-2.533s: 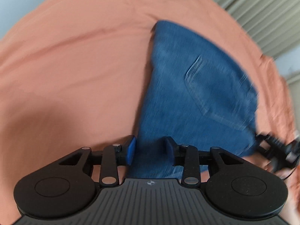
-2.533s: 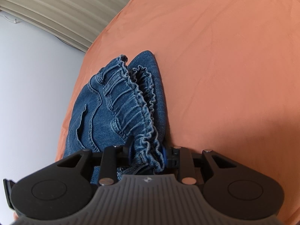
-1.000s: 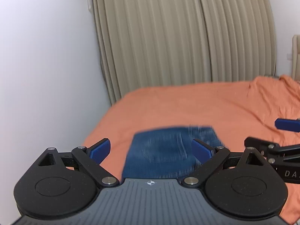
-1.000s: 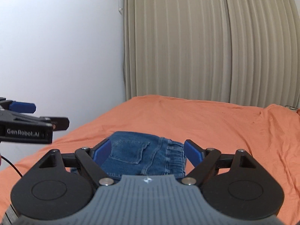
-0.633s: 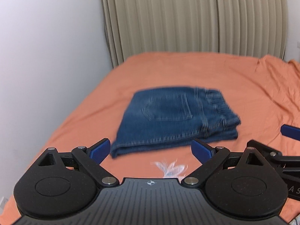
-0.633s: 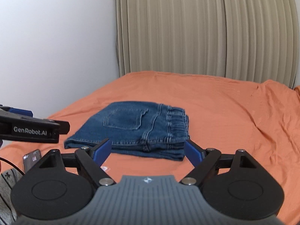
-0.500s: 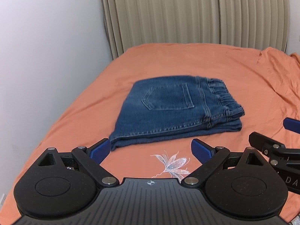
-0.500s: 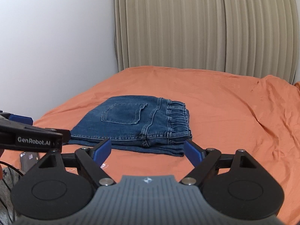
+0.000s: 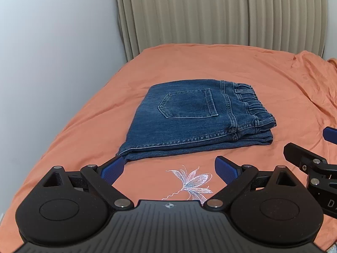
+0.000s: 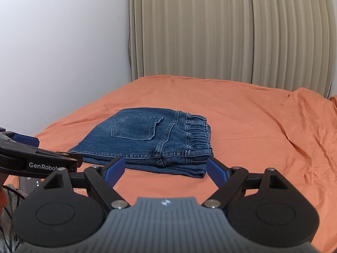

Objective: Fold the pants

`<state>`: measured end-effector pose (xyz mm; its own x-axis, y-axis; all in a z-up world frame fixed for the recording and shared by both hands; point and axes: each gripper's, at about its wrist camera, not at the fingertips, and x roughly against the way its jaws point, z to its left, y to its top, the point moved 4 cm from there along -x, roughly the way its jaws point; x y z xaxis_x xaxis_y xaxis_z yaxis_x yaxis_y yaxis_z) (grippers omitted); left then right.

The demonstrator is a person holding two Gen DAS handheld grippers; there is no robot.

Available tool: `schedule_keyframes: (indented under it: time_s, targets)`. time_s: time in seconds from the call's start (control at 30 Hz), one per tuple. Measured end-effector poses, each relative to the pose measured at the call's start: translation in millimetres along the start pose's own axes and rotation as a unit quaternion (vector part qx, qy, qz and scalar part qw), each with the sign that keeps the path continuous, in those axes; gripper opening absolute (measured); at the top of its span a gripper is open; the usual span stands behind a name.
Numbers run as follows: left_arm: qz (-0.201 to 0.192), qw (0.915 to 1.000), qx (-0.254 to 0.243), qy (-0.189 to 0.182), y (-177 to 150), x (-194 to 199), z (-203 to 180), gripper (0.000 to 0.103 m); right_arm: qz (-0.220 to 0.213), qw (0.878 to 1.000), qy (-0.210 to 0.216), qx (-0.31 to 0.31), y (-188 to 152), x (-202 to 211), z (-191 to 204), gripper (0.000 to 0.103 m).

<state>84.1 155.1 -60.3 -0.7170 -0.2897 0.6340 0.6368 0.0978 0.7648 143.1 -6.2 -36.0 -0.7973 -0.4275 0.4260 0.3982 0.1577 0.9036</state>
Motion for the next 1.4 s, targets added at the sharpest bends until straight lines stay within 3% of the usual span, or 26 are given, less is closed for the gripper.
schedule_keyframes:
  time_s: [1.4]
  targets:
    - [-0.019, 0.9998, -0.006, -0.002, 5, 26, -12, 0.103, -0.021, 1.000, 0.001, -0.001, 6, 34, -6, 0.081]
